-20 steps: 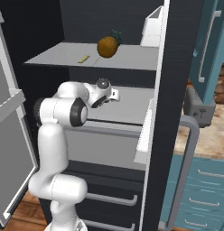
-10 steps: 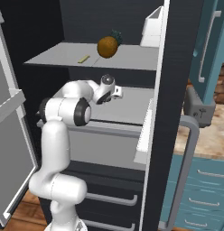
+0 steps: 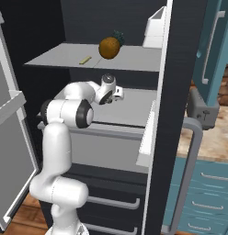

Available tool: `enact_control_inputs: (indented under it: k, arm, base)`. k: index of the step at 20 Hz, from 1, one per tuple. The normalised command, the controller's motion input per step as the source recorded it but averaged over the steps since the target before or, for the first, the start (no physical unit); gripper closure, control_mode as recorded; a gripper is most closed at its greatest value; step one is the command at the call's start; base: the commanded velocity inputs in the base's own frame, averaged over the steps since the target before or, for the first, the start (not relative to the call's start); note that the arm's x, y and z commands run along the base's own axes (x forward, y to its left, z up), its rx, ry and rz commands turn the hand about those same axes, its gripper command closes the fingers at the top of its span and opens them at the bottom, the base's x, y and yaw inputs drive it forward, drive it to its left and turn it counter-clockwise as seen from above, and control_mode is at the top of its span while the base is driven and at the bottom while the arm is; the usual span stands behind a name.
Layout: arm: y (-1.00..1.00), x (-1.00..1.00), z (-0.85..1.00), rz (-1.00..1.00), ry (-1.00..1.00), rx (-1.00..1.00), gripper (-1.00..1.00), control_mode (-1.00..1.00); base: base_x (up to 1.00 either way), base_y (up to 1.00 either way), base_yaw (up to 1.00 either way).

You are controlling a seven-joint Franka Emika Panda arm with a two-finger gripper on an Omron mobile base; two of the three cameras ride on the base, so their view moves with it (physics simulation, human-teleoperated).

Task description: Pick the egg and butter from the fridge and place them by the bowl for mixing.

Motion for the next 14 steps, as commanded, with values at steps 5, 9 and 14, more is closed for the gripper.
enact_control_inputs:
  k: [5,9,14]
  arm:
    - [0.06,-0.2,-0.74,0.0,0.0,0.0,1.0,-1.0]
    - [0.01,-0.1,-0.7,0.0,0.02,0.0,1.0,-1.0]
    - [0.01,-0.5,-0.43,0.0,0.05,0.06,1.0,-1.0]
  base:
    - [0.0,0.0,0.0]
    - [0.0,0.0,0.0]
    - [0.0,0.0,0.0]
